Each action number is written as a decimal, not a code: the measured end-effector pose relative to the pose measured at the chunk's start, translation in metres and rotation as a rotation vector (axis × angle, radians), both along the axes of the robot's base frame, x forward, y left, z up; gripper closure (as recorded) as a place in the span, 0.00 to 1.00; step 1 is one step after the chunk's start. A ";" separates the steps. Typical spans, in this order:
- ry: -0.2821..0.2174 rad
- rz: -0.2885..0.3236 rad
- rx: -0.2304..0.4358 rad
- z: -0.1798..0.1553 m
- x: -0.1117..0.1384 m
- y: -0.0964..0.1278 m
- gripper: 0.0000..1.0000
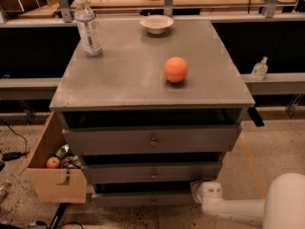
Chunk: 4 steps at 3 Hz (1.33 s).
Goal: Open bottom drawer
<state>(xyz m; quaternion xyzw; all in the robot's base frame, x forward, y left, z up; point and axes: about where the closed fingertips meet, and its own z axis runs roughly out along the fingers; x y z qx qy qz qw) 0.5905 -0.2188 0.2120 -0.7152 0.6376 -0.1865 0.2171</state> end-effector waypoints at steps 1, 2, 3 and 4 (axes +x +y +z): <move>0.000 0.000 0.000 0.000 0.000 0.000 1.00; 0.000 0.000 0.000 0.000 0.000 0.000 0.82; 0.000 0.000 0.000 0.000 0.000 0.000 0.52; 0.000 0.000 0.000 0.000 0.000 0.000 0.27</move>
Offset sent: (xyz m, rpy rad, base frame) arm -0.1508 0.0321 0.0332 -0.7343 0.7841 0.1761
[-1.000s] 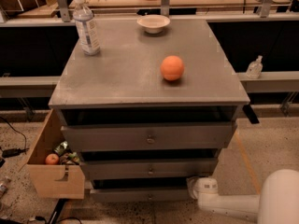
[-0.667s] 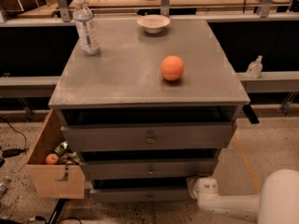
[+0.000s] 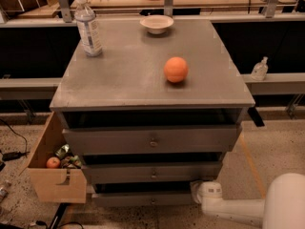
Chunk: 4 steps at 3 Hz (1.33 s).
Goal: Open bottom drawer
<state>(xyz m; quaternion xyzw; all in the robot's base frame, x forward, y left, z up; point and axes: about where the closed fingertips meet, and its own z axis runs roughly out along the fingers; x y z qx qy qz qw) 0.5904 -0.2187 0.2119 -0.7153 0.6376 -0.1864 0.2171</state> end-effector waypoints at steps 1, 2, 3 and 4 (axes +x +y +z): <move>0.001 0.000 0.000 -0.001 0.000 0.000 0.04; 0.001 0.000 0.000 -0.011 0.000 0.000 0.00; 0.001 0.000 0.001 -0.011 0.000 0.000 0.00; 0.001 0.000 0.001 -0.009 0.000 0.000 0.14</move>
Offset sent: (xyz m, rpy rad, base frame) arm -0.0003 0.0004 -0.0008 0.0004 0.0010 0.0002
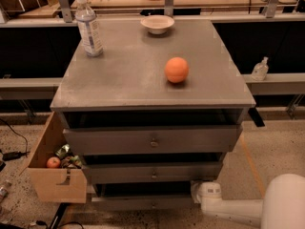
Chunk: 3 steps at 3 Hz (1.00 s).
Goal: Open bottom drawer
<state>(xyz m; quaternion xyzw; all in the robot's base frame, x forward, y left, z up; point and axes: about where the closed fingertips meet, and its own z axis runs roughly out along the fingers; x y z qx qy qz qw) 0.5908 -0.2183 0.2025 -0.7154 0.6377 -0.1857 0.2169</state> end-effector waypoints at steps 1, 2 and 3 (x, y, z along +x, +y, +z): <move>0.000 0.000 0.000 0.003 0.000 0.000 0.37; 0.000 0.000 0.000 0.005 0.000 0.000 0.60; 0.001 0.000 0.001 0.004 0.000 0.001 0.83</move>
Offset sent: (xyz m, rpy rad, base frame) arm 0.0000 0.0000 0.0016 0.0000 0.0000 0.0000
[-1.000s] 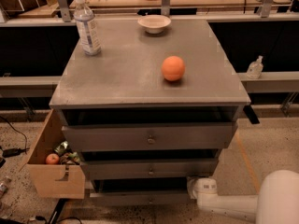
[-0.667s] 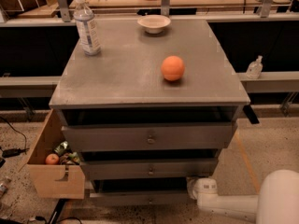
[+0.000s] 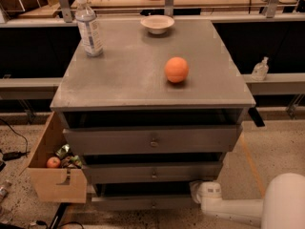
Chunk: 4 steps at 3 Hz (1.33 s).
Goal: Open bottom drawer
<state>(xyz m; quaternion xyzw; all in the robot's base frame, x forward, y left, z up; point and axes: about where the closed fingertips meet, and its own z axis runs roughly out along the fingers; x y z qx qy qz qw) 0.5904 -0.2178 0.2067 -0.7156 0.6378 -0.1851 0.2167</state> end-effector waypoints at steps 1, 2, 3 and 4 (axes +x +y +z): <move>0.001 0.000 0.001 -0.001 0.000 0.001 1.00; 0.002 0.001 0.000 -0.001 0.000 0.001 1.00; 0.075 0.027 -0.079 -0.008 -0.012 0.001 1.00; 0.180 0.087 -0.223 -0.013 -0.035 -0.010 1.00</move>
Offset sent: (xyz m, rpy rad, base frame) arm -0.0093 0.0039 -0.0094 -0.1855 0.1788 0.0702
